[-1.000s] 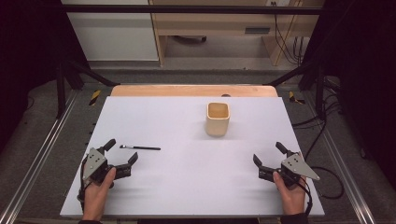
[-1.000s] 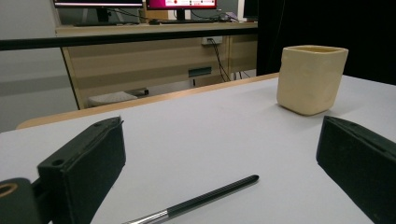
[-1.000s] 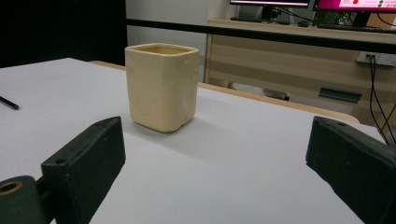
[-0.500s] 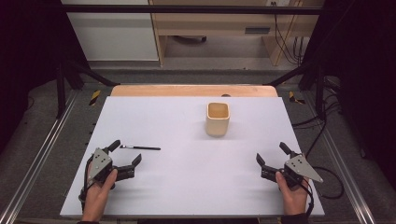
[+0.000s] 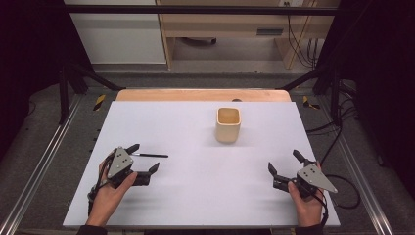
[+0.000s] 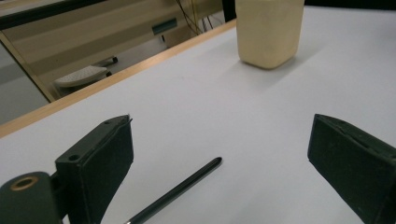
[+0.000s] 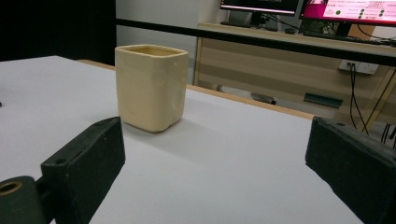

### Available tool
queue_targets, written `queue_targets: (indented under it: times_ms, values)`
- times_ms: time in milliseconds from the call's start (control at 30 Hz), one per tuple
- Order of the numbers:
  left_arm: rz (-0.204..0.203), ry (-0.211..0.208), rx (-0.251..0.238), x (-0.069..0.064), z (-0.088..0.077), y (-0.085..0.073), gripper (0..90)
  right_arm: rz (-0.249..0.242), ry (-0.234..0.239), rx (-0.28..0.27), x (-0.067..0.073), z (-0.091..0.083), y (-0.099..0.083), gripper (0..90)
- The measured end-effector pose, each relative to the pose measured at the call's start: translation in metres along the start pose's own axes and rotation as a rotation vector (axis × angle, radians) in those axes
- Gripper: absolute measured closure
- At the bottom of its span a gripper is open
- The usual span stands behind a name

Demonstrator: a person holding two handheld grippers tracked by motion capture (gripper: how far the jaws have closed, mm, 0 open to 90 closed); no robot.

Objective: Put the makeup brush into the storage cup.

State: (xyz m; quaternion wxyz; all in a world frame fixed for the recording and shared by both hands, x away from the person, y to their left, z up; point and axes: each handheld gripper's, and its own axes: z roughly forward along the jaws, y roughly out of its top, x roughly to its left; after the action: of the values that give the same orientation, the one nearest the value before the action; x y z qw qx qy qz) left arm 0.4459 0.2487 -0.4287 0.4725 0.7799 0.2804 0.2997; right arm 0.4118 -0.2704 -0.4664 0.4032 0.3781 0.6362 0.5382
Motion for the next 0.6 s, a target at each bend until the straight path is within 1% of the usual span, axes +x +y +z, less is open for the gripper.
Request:
queue_targets:
  times_ms: [33, 67, 100, 133, 167, 200, 233, 267, 333, 367, 400, 433, 533, 567, 600]
  values:
    - [-0.009, -0.017, 0.019, 0.001, 0.001, 0.002, 6.4, 0.003, 0.003, -0.003, 0.0, -0.001, 0.0, 5.0]
    - [-0.009, -0.017, 0.019, 0.001, 0.001, 0.002, 5.9, 0.009, 0.004, -0.009, 0.0, -0.001, 0.001, 5.0]
    - [-0.013, -0.028, 0.032, 0.003, 0.002, 0.004, 5.9, 0.007, 0.007, -0.011, 0.0, -0.002, 0.001, 4.9]
    - [0.001, -0.029, 0.043, 0.005, 0.002, 0.006, 5.8, 0.005, 0.01, -0.009, 0.0, -0.002, 0.001, 4.9]
    - [0.007, -0.026, 0.058, 0.007, 0.003, 0.008, 5.8, 0.0, 0.012, -0.007, 0.0, -0.001, 0.001, 4.8]
    - [0.029, -0.007, 0.066, 0.011, 0.002, 0.012, 5.8, 0.0, 0.012, -0.002, 0.0, -0.001, 0.0, 4.8]
    - [0.029, -0.007, 0.066, 0.011, 0.002, 0.012, 5.8, 0.005, 0.015, -0.003, 0.0, 0.0, 0.0, 4.8]
    - [0.021, -0.002, 0.059, 0.015, 0.001, 0.016, 5.8, 0.0, 0.015, -0.001, 0.001, 0.0, 0.0, 4.8]
    - [0.024, 0.0, 0.059, 0.017, 0.0, 0.019, 5.8, -0.005, 0.013, 0.003, 0.001, 0.001, 0.0, 4.7]
    - [0.024, 0.001, 0.072, 0.018, -0.001, 0.021, 5.8, -0.01, 0.013, 0.009, 0.003, 0.002, 0.0, 4.7]
    - [0.047, 0.008, 0.082, 0.019, -0.004, 0.026, 5.8, -0.015, 0.012, 0.013, 0.003, 0.002, 0.0, 4.7]
    - [0.047, 0.008, 0.082, 0.019, -0.004, 0.026, 5.8, -0.017, 0.01, 0.012, 0.003, 0.003, 0.0, 4.8]
    - [0.086, -0.01, 0.111, 0.021, -0.007, 0.034, 4.9, -0.017, 0.009, 0.015, 0.004, 0.003, -0.001, 4.8]
    - [0.117, 0.009, 0.125, 0.024, -0.008, 0.039, 5.0, -0.022, 0.008, 0.019, 0.004, 0.003, -0.001, 4.9]
    - [0.112, 0.011, 0.131, 0.027, -0.008, 0.041, 5.3, -0.018, 0.008, 0.019, 0.004, 0.003, -0.001, 4.9]
